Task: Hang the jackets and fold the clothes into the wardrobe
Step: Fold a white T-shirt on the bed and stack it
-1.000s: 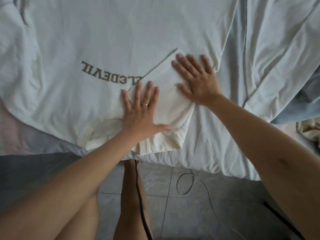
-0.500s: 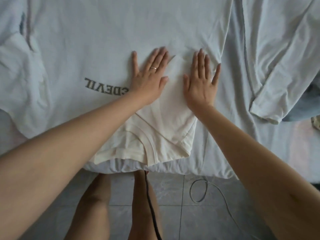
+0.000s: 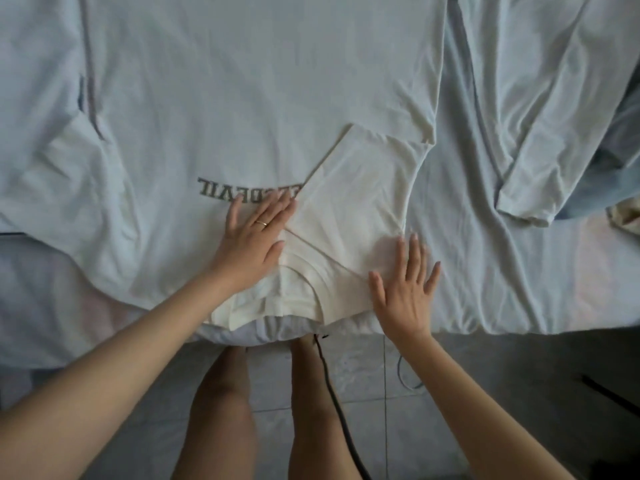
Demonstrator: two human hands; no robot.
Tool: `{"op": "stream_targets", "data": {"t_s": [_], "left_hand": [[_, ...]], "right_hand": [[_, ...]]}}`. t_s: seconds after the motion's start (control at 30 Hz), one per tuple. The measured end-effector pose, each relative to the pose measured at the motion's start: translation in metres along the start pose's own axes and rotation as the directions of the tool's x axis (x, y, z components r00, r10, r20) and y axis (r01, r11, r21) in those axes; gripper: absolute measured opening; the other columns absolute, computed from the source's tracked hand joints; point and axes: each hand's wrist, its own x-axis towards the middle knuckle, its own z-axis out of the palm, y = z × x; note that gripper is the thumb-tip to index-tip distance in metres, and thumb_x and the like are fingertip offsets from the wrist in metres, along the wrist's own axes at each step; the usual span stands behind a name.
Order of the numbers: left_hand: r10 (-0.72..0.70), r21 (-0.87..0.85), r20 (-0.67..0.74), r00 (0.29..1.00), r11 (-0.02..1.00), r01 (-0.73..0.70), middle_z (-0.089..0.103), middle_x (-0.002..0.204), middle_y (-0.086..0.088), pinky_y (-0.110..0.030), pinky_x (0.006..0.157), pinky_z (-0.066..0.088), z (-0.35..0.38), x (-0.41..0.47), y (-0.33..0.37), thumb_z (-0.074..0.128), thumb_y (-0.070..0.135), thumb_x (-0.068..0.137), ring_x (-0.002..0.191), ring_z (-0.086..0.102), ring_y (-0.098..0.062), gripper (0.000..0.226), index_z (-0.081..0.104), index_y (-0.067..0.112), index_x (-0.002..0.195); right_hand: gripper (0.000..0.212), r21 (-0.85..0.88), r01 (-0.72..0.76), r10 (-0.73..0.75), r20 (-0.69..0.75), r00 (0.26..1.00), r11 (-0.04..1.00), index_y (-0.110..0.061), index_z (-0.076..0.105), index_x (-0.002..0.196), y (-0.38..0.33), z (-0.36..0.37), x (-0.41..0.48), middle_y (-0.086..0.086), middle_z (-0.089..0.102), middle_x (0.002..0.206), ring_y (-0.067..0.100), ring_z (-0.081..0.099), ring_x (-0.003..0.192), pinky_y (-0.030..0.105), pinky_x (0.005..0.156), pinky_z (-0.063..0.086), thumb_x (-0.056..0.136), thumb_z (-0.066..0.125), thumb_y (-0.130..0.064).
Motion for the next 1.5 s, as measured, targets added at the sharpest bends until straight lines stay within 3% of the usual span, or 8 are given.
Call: {"op": "stream_targets", "data": {"t_s": [0.1, 0.27, 0.6, 0.73, 0.9, 1.1, 1.33, 1.5], "left_hand": [[-0.376, -0.214, -0.19, 0.907, 0.918, 0.335, 0.029, 0.151, -0.013, -0.043, 0.111, 0.012, -0.039, -0.039, -0.021, 0.051, 0.025, 0.079, 0.14, 0.024, -0.026, 0.067, 0.034, 0.014, 0.143], [-0.97, -0.678, -0.145, 0.195, 0.241, 0.694, 0.03, 0.142, -0.024, -0.031, 0.105, 0.022, -0.083, -0.099, -0.094, 0.065, 0.013, 0.082, 0.132, 0.028, -0.038, 0.067, 0.034, -0.001, 0.139], [-0.953, -0.864, 0.297, -0.06, -0.295, 0.407, 0.063, 0.114, -0.013, -0.02, 0.062, 0.051, -0.073, -0.102, -0.176, 0.078, 0.015, 0.072, 0.09, 0.064, -0.021, 0.048, 0.056, -0.003, 0.11], [-0.965, -0.912, 0.261, 0.038, -0.234, 0.336, 0.064, 0.092, -0.01, -0.025, 0.066, 0.047, -0.083, -0.105, -0.162, 0.073, 0.006, 0.076, 0.083, 0.06, -0.019, 0.019, 0.061, 0.005, 0.091], [-0.78, -0.911, -0.082, 0.621, 0.311, 0.271, 0.059, 0.106, 0.011, -0.008, 0.085, 0.041, -0.101, -0.095, -0.11, 0.061, 0.014, 0.084, 0.095, 0.054, 0.015, 0.032, 0.054, 0.017, 0.116], [-0.404, -0.754, 0.011, 0.915, 0.598, 0.273, 0.036, 0.151, 0.0, -0.037, 0.113, 0.027, -0.07, -0.084, -0.051, 0.073, 0.019, 0.079, 0.14, 0.032, -0.014, 0.05, 0.05, 0.013, 0.124], [-0.66, -0.532, 0.124, 0.741, 0.586, 0.611, 0.013, 0.154, -0.014, -0.042, 0.109, 0.027, -0.037, -0.134, -0.054, 0.068, 0.015, 0.078, 0.14, 0.019, -0.031, 0.063, 0.044, 0.02, 0.136], [-0.58, -0.543, 0.135, 0.803, 0.635, 0.55, 0.043, 0.119, -0.007, -0.017, 0.076, 0.036, -0.036, -0.165, -0.072, 0.052, -0.017, 0.074, 0.1, 0.053, -0.027, 0.041, 0.06, 0.01, 0.103]], "right_hand": [[0.058, 0.031, 0.067, -0.064, -0.102, 0.993, 0.997, -0.015, 0.024, 0.144, -0.029, -0.011, 0.005, 0.016, 0.027, 0.151, 0.031, 0.017, 0.142, 0.048, 0.117, 0.005, 0.093, 0.033, -0.04], [0.053, 0.119, 0.219, -0.201, -0.146, 0.969, 0.969, -0.009, 0.038, 0.134, -0.115, -0.006, 0.026, 0.018, 0.043, 0.131, 0.034, 0.041, 0.123, 0.044, 0.106, 0.031, 0.083, 0.048, -0.02], [0.051, 0.485, 0.227, -0.285, 0.049, 0.957, 0.844, -0.011, 0.04, 0.135, -0.263, 0.017, 0.016, 0.007, 0.052, 0.122, 0.023, 0.052, 0.109, 0.038, 0.091, 0.044, 0.086, 0.052, -0.006], [0.041, 0.8, -0.23, -0.005, 0.279, 0.96, 0.554, -0.019, 0.044, 0.131, -0.291, 0.02, 0.009, 0.003, 0.058, 0.113, 0.006, 0.055, 0.081, 0.014, 0.065, 0.047, 0.092, 0.046, -0.006], [0.035, 0.833, -0.553, -0.043, 0.552, 0.833, -0.023, -0.014, 0.054, 0.124, -0.296, 0.021, 0.016, 0.007, 0.062, 0.119, 0.02, 0.057, 0.107, 0.032, 0.104, 0.039, 0.1, 0.029, -0.019], [0.054, 0.583, -0.46, 0.032, 0.641, 0.767, -0.67, -0.006, 0.058, 0.12, -0.259, 0.022, 0.015, 0.014, 0.064, 0.118, 0.029, 0.061, 0.11, 0.039, 0.105, 0.04, 0.094, 0.039, -0.05], [0.037, 0.862, -0.501, 0.332, 0.45, 0.829, 0.082, -0.015, 0.051, 0.124, -0.245, 0.025, 0.018, 0.0, 0.061, 0.106, 0.018, 0.06, 0.097, 0.026, 0.079, 0.05, 0.09, 0.064, -0.021], [0.021, 0.893, -0.401, 0.37, 0.308, 0.876, 0.205, -0.012, 0.059, 0.109, -0.237, 0.029, 0.021, -0.008, 0.057, 0.087, 0.005, 0.053, 0.076, 0.008, 0.058, 0.044, 0.088, 0.06, -0.009]]}}
